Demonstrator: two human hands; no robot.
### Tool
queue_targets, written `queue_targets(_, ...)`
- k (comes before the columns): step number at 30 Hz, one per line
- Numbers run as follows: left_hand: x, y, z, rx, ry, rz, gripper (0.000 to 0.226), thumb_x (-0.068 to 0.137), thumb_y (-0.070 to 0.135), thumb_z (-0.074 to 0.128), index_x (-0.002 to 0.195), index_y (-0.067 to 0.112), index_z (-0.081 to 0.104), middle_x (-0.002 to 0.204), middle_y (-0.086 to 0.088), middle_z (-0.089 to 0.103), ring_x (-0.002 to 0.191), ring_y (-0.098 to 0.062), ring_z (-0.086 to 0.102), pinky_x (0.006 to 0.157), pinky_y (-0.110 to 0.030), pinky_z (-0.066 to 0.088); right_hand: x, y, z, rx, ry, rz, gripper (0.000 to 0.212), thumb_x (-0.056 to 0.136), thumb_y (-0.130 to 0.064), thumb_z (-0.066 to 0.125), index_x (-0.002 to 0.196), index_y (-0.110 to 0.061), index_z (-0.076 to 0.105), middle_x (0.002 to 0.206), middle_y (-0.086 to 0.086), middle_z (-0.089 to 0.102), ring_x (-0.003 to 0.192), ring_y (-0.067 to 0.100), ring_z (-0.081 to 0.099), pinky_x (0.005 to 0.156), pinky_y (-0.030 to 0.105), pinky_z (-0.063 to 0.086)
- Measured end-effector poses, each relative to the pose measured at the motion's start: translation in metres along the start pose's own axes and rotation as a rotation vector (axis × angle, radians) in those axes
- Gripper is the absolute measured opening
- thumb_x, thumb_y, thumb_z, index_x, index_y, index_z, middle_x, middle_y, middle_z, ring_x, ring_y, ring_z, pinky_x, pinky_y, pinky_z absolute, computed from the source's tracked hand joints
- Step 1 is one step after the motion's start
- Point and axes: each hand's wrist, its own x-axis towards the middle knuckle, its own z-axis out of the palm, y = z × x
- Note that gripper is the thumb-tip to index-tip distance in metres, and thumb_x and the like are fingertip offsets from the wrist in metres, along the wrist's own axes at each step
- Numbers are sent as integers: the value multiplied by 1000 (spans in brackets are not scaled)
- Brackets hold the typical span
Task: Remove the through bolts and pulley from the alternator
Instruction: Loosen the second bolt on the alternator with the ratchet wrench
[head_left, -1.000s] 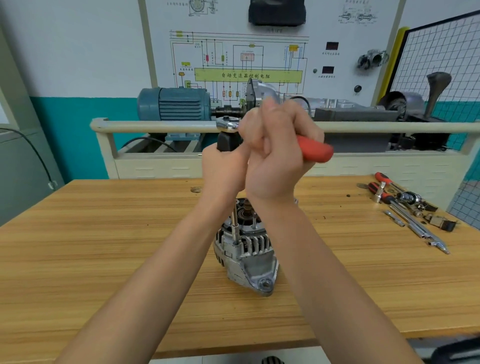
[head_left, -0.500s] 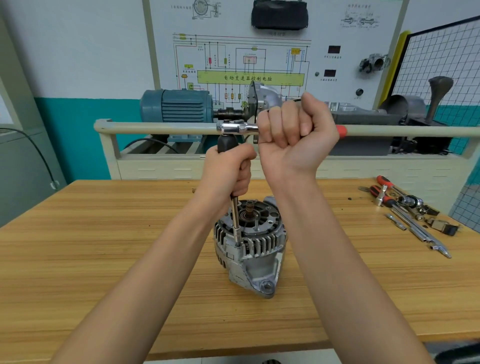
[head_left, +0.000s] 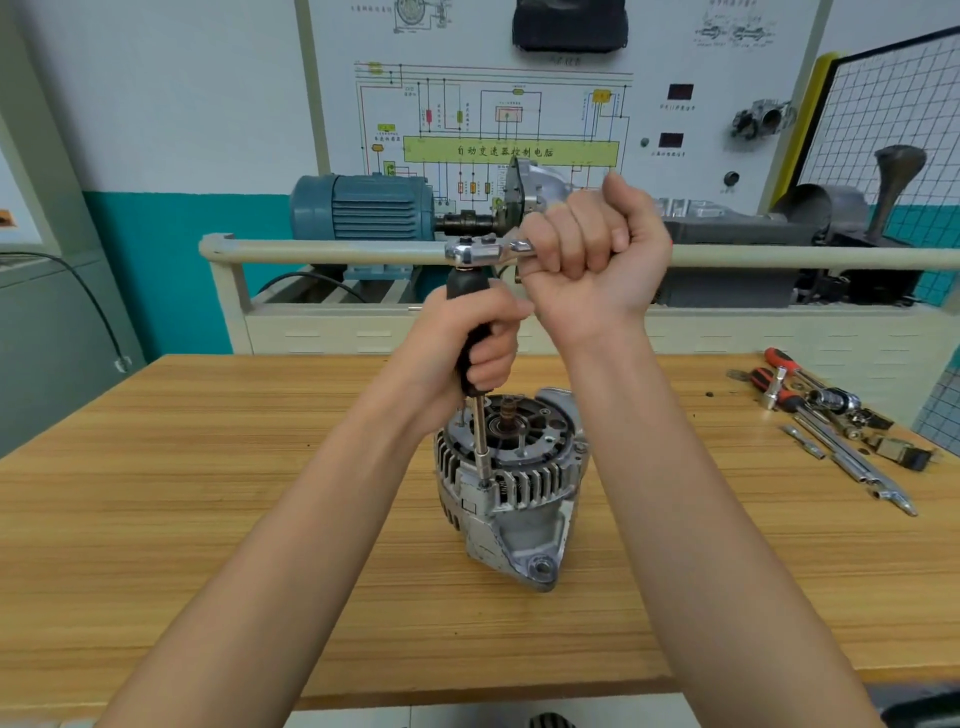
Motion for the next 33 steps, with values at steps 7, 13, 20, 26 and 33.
queue_targets(7, 8, -7, 16, 136, 290, 25, 42, 83, -2, 50, 51, 17, 30, 39, 5, 21, 32, -10, 14, 38, -14, 15, -11, -2, 1, -97, 14, -161, 47, 80, -11, 42, 35, -18, 33, 31, -4, 23, 38, 13, 7, 39, 22, 19)
queue_targets(13, 13, -13, 22, 161, 477, 92, 41, 82, -1, 56, 52, 18, 35, 40, 6, 28, 36, -10, 22, 39, -15, 18, -34, 29, 13, -625, -148, -578, 43, 80, 1, 43, 43, -19, 37, 37, -4, 28, 37, 8, 23, 49, 27, 20)
queue_targets(20, 4, -2, -1, -9, -10, 20, 34, 76, 9, 54, 46, 18, 39, 36, 6, 27, 30, -8, 22, 36, -16, 20, -10, -3, 8, -231, -60, -108, 50, 82, -11, 41, 33, -18, 34, 30, -6, 24, 37, 12, 8, 40, 21, 20)
queue_targets(26, 11, -8, 14, 83, 230, 27, 45, 86, -1, 52, 49, 17, 35, 37, 5, 24, 29, -9, 17, 37, -13, 16, -9, -8, 0, -106, 59, -156, 49, 82, -12, 40, 34, -18, 32, 31, -4, 22, 39, 13, 6, 40, 21, 19)
queue_targets(33, 14, -17, 28, 207, 615, 204, 47, 82, -2, 60, 52, 17, 29, 45, 5, 26, 38, -7, 21, 38, -16, 20, -34, 26, 13, -641, -112, -575, 45, 79, 0, 44, 41, -23, 38, 37, -4, 27, 37, 9, 22, 49, 29, 18)
